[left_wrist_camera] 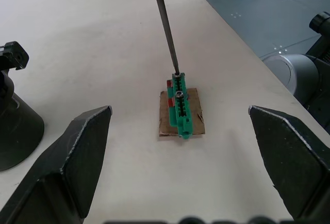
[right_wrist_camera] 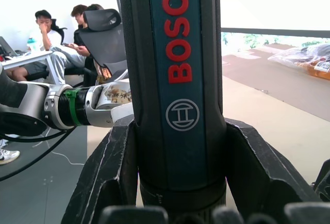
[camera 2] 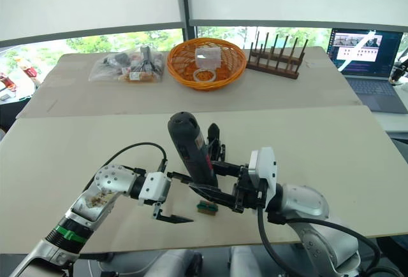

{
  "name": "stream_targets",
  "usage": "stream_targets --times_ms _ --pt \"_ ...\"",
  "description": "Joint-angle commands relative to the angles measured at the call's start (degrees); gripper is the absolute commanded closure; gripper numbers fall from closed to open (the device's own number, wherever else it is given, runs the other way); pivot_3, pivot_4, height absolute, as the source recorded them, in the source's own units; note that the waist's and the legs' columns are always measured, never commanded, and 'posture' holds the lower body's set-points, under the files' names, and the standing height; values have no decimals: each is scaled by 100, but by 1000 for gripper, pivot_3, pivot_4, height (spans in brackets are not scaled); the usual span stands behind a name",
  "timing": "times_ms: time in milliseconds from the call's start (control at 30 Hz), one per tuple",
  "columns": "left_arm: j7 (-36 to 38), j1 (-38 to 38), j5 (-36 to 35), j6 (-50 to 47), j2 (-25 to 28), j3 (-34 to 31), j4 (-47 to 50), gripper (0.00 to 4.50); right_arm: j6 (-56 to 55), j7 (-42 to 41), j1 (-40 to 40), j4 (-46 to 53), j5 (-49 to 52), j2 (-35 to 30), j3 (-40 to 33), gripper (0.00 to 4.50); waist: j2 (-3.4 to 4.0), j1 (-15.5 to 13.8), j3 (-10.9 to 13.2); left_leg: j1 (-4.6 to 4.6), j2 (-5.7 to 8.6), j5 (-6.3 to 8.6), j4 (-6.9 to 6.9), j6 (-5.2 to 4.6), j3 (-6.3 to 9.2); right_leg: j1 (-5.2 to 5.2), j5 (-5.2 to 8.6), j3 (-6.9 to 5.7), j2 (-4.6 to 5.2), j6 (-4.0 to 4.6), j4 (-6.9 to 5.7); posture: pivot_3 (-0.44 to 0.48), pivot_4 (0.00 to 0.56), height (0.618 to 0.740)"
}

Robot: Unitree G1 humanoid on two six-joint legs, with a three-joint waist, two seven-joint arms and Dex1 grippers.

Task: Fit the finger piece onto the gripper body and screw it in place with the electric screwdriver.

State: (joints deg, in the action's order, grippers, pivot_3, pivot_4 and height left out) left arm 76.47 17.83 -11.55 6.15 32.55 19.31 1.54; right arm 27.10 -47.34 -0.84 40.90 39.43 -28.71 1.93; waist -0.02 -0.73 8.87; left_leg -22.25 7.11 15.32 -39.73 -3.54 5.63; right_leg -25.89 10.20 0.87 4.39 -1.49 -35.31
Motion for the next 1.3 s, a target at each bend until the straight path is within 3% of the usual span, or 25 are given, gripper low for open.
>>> stream_targets --times_ms 33,500,900,1300 --pt "-16 76 -33 80 -15 -17 94 0 -217 -36 13 206 87 -10 5 2534 0 -1 0 0 0 0 0 0 0 0 0 0 0 0 0 0 150 740" --pt "-63 99 6 82 -34 6 76 0 -239 11 -112 205 73 10 29 2534 0 -1 0 0 0 0 0 0 0 0 0 0 0 0 0 0 150 740" --pt "-111 217 37 -29 -14 -56 -131 0 41 184 -520 293 643 -111 -225 2534 0 -1 0 0 0 0 0 0 0 0 0 0 -1 0 0 0 150 740" --pt "-560 490 -136 -700 -62 -468 -421 0 1441 1039 -2660 -467 2557 -611 -709 2535 -1 5 1 -3 1 1 -2 -2 0 -1 0 0 2 0 1 0 150 740"
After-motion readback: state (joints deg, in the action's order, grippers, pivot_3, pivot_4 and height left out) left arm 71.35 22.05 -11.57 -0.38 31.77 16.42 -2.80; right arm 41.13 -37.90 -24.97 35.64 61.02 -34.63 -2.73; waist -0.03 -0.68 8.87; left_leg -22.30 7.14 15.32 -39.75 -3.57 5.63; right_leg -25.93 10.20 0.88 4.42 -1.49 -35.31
